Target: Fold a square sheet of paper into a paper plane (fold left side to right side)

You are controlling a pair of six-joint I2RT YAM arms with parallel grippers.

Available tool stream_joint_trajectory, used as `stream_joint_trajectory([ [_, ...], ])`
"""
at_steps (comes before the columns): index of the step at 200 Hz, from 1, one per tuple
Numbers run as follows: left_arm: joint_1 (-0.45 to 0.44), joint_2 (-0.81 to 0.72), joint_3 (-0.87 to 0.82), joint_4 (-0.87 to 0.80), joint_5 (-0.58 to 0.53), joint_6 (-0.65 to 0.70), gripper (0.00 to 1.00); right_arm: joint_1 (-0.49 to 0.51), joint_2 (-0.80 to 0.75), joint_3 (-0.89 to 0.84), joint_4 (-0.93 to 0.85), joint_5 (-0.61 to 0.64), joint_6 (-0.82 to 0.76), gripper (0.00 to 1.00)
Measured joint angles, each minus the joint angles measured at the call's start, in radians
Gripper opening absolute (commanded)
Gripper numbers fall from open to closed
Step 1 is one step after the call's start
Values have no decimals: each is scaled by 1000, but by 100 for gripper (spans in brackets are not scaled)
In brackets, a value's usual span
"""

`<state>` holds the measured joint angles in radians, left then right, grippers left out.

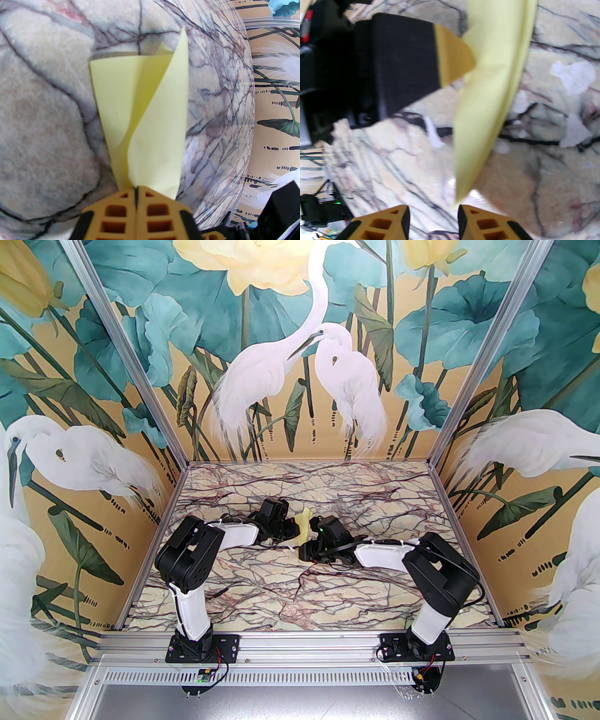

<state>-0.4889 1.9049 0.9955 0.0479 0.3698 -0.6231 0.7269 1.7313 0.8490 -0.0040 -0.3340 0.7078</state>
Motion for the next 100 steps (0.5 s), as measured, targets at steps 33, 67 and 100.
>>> stream_joint_trajectory([
  [33,0,0,5,1,0,-1,4,23,17,63,-108,96,-52,48],
  [67,0,0,6,0,0,-1,4,61,64,132,-188,180,-98,49],
  [100,0,0,6,0,0,-1,4,86,97,175,-237,244,-132,48],
])
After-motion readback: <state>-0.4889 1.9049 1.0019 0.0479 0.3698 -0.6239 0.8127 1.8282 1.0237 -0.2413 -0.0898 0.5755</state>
